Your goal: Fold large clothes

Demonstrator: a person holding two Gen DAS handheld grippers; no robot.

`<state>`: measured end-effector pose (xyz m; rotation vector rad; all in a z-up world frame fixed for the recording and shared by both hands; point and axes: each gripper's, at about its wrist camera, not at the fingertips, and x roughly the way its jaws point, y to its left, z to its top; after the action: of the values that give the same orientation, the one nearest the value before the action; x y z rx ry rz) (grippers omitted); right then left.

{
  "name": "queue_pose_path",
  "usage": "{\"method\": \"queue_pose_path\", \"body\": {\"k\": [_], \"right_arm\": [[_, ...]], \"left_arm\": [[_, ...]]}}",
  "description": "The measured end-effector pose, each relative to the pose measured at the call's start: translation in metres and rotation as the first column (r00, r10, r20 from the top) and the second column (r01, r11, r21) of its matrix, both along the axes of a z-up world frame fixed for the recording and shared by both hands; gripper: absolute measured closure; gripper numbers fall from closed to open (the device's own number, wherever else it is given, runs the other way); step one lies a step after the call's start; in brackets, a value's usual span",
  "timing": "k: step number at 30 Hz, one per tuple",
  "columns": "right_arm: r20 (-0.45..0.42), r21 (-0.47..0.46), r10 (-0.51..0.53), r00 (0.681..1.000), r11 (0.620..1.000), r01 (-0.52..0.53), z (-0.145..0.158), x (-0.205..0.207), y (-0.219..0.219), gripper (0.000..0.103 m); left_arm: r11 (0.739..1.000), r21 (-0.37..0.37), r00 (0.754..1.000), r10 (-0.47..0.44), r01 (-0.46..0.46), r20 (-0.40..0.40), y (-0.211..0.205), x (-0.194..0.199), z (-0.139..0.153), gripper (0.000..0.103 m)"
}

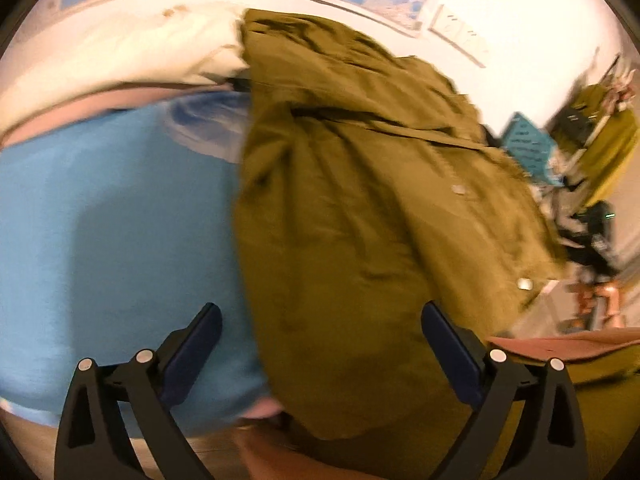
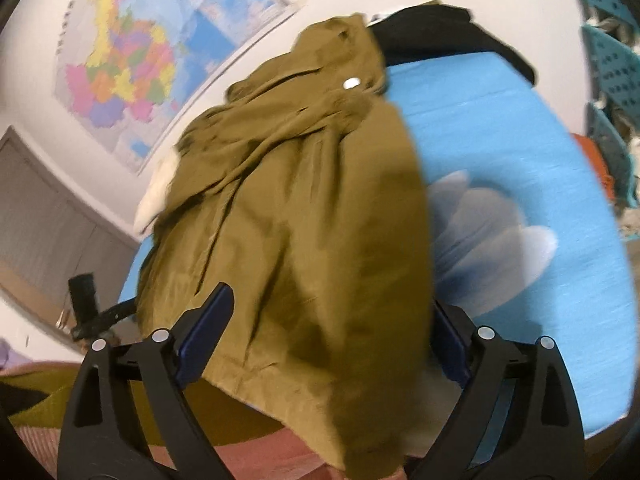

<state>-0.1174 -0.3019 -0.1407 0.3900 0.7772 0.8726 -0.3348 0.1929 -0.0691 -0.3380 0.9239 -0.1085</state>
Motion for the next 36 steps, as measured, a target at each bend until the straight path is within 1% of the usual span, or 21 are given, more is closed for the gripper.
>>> {"method": "queue_pose_path", "body": {"k": [1, 3, 5, 9, 11, 13, 14, 15, 16, 17, 18, 22, 25, 27, 28, 29, 30, 31, 32, 34, 36], "right_arm": [[0.0, 0.012, 0.024, 1.0, 1.0, -0.024, 0.0, -0.002, 0.002, 0.016], [-0.008, 0.058, 0.09, 0.996, 0.994, -0.089, -0.003, -0.008, 0.005, 0.026], [0.011, 0.087, 0.139, 0.99, 0.986, -0.139, -0.002, -0.016, 0.008, 0.028], [0.007, 0.113, 0.17, 0.985, 0.979, -0.17, -0.006, -0.019, 0.014, 0.028], [0.026, 0.072, 0.15, 0.988, 0.986, -0.152, -0.006, -0.019, 0.02, 0.032], [0.034, 0.057, 0.144, 0.989, 0.988, -0.146, -0.004, -0.019, 0.026, 0.032], [0.031, 0.059, 0.14, 0.99, 0.988, -0.142, -0.004, -0.018, 0.028, 0.044], [0.025, 0.059, 0.136, 0.99, 0.989, -0.137, -0.006, -0.018, 0.03, 0.064], [0.016, 0.065, 0.142, 0.99, 0.988, -0.143, -0.007, -0.017, 0.031, 0.074], [0.016, 0.079, 0.141, 0.99, 0.987, -0.142, -0.007, -0.016, 0.03, 0.089], [0.01, 0.102, 0.14, 0.99, 0.985, -0.14, -0.007, -0.015, 0.028, 0.093], [0.068, 0.258, 0.167, 0.984, 0.95, -0.179, 0.012, -0.031, 0.009, 0.094], [0.196, 0.325, 0.2, 0.96, 0.91, -0.256, 0.041, -0.057, -0.003, 0.095], [0.207, 0.321, 0.216, 0.954, 0.906, -0.275, 0.045, -0.062, -0.001, 0.096], [0.196, 0.287, 0.224, 0.955, 0.918, -0.274, 0.042, -0.062, 0.003, 0.095], [0.182, 0.268, 0.229, 0.956, 0.924, -0.273, 0.038, -0.061, 0.007, 0.093], [0.144, 0.256, 0.226, 0.963, 0.932, -0.257, 0.03, -0.057, 0.009, 0.087], [0.105, 0.239, 0.221, 0.97, 0.941, -0.241, 0.021, -0.052, 0.01, 0.083], [0.08, 0.233, 0.22, 0.972, 0.944, -0.233, 0.015, -0.049, 0.009, 0.074], [0.033, 0.218, 0.222, 0.974, 0.95, -0.224, 0.0, -0.047, 0.009, 0.062], [0.019, 0.188, 0.222, 0.975, 0.957, -0.221, -0.008, -0.05, 0.009, 0.046]], "left_arm": [[1.0, -0.021, 1.0, -0.016, 0.016, 0.004, -0.003, 0.0, 0.0, 0.007], [0.997, -0.063, 0.999, -0.046, 0.046, 0.011, -0.01, -0.001, 0.0, 0.007], [0.991, -0.109, 0.996, -0.08, 0.082, 0.025, -0.017, -0.001, 0.0, 0.007], [0.986, -0.151, 0.996, -0.071, 0.077, 0.044, -0.016, -0.003, -0.003, 0.007], [0.983, -0.171, 0.997, -0.054, 0.062, 0.051, -0.013, -0.002, -0.004, 0.007], [0.994, -0.109, 0.999, -0.014, 0.019, 0.048, -0.017, -0.001, -0.003, 0.024], [0.998, -0.07, 0.999, 0.004, -0.001, 0.039, -0.017, 0.002, -0.003, 0.046], [0.999, -0.028, 0.999, 0.026, -0.026, 0.024, -0.018, 0.004, -0.003, 0.07], [0.998, -0.052, 1.0, 0.03, -0.029, 0.009, -0.016, 0.006, -0.003, 0.081], [0.996, -0.086, 1.0, 0.029, -0.028, 0.008, -0.011, 0.006, -0.002, 0.088], [0.993, -0.111, 0.999, 0.035, -0.032, 0.021, -0.009, 0.005, 0.002, 0.092], [0.985, -0.171, 0.992, 0.025, -0.003, 0.126, -0.002, -0.007, 0.035, 0.096], [0.971, -0.238, 0.982, 0.015, 0.031, 0.188, 0.006, -0.014, 0.055, 0.096], [0.97, -0.24, 0.982, -0.002, 0.049, 0.191, 0.009, -0.015, 0.054, 0.089], [0.975, -0.22, 0.987, 0.008, 0.028, 0.161, 0.011, -0.012, 0.048, 0.081], [0.971, -0.237, 0.995, 0.005, 0.019, 0.101, 0.014, -0.007, 0.034, 0.055], [0.968, -0.252, 0.998, -0.005, 0.02, 0.059, 0.014, -0.003, 0.022, 0.041], [0.97, -0.242, 0.999, 0.003, 0.005, 0.033, 0.015, 0.0, 0.014, 0.043], [0.973, -0.232, 1.0, 0.01, -0.011, -0.009, 0.016, 0.003, 0.003, 0.043], [0.966, -0.258, 1.0, -0.005, 0.008, 0.014, 0.018, -0.001, -0.001, 0.04], [0.963, -0.267, 0.999, -0.028, 0.032, 0.019, 0.017, -0.002, 0.001, 0.031]]}}
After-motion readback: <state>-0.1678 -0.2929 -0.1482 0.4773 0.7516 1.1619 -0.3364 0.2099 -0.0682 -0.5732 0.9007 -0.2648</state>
